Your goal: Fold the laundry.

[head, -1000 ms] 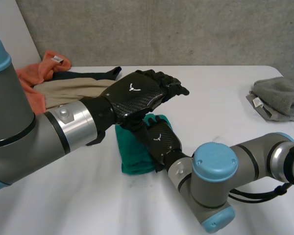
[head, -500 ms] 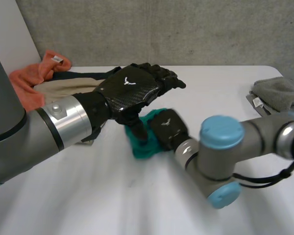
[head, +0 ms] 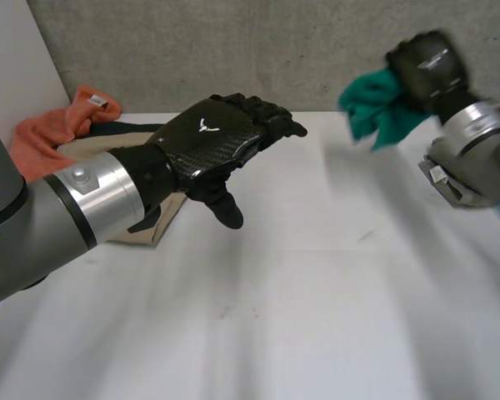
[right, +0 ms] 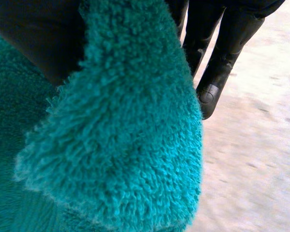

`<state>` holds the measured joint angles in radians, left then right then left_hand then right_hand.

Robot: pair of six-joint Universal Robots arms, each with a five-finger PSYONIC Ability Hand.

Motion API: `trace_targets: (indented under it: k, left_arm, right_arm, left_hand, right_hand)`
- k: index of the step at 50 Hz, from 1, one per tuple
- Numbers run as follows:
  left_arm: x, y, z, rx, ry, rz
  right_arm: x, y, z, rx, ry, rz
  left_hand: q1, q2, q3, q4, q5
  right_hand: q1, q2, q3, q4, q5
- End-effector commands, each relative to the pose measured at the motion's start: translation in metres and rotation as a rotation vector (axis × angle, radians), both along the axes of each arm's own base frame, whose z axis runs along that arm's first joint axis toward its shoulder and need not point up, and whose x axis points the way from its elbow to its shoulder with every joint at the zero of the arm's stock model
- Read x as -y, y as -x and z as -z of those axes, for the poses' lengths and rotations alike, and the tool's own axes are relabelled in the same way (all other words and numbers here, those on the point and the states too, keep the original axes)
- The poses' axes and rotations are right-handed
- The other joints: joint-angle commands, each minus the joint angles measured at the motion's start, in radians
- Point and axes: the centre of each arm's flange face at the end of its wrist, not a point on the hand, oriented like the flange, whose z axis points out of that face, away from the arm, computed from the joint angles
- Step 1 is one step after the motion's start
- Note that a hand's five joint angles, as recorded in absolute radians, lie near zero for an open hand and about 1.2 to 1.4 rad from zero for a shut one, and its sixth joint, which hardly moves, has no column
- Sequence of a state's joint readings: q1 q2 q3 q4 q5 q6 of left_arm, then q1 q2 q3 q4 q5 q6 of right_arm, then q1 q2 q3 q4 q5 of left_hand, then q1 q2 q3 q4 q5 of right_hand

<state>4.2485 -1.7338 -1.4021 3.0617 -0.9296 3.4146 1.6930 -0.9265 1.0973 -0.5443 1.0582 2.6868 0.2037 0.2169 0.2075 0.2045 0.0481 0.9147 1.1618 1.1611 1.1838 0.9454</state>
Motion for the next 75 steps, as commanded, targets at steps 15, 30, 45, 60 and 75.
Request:
trace_targets:
  k: [15, 30, 45, 60, 75]
  left_arm:
    - [-0.004, -0.001, -0.005, -0.005, 0.019, 0.001]
    - [-0.002, -0.001, -0.004, -0.012, 0.03, -0.02]
    - [-0.003, -0.001, -0.003, -0.011, 0.026, -0.019]
    - [-0.005, -0.001, -0.006, -0.016, 0.033, -0.016]
    - [-0.004, -0.001, -0.006, -0.016, 0.033, -0.017]
  right_arm:
    - [0.111, 0.21, 0.091, 0.149, -0.022, 0.037]
    - [0.1, 0.24, 0.169, 0.132, -0.182, 0.035]
    - [0.091, 0.239, 0.135, 0.202, -0.293, 0.206]
    - [0.002, 0.343, 0.09, -0.346, -0.365, 0.839]
    - [0.022, 0.332, -0.05, -0.148, 0.069, 1.067]
  left_hand:
    - [0.022, 0.008, 0.018, 0.021, 0.003]
    - [0.022, 0.008, 0.018, 0.021, 0.003]
    - [0.019, 0.005, 0.015, 0.018, 0.0]
    - [0.01, -0.003, 0.006, 0.009, -0.009]
    - [0.01, -0.003, 0.006, 0.009, -0.009]
  right_hand:
    - [0.482, 0.234, 0.235, 0.213, 0.276]
    - [0.482, 0.234, 0.235, 0.213, 0.276]
    - [-0.74, -0.987, -0.987, -1.009, -0.945]
    - [-0.74, -0.987, -0.987, -1.009, -0.945]
    - [-0.74, -0.987, -0.987, -1.009, -0.945]
